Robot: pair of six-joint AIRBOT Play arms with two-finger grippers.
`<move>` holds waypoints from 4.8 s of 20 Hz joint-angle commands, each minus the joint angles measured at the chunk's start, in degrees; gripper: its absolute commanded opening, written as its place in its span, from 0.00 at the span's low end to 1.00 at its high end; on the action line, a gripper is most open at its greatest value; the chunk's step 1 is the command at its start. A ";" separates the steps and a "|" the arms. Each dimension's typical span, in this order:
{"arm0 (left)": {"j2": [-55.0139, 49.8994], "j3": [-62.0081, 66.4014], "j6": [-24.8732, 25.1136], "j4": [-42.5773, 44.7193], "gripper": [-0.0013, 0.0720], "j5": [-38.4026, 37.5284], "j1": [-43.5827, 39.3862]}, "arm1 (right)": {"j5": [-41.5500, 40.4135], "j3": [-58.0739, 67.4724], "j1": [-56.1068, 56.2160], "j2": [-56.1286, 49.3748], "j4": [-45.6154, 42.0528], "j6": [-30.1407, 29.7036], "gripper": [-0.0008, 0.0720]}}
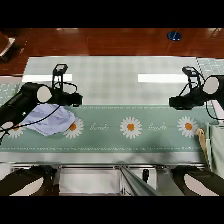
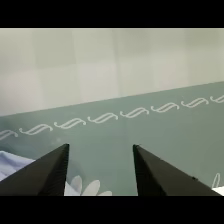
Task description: Fold the shirts.
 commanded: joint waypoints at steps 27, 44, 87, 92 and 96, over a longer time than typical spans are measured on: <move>-17.49 7.87 0.48 0.00 0.49 -9.42 30.08 | -0.35 0.04 0.26 -0.02 8.96 0.61 0.57; 6.29 30.10 24.87 -53.05 0.06 -6.01 27.80 | -0.96 0.04 0.26 15.50 13.29 -0.48 0.57; 23.43 -8.09 15.21 -24.37 0.71 -18.73 17.40 | 2.93 -10.56 -14.82 25.99 -15.23 1.99 0.57; 24.55 -30.14 18.97 -46.03 0.70 -18.75 15.32 | -4.11 -23.37 -25.97 27.26 8.31 0.42 0.57; 16.46 -38.73 36.00 -66.07 0.70 -6.82 5.18 | -3.91 -31.82 -25.97 24.11 33.03 -11.32 0.57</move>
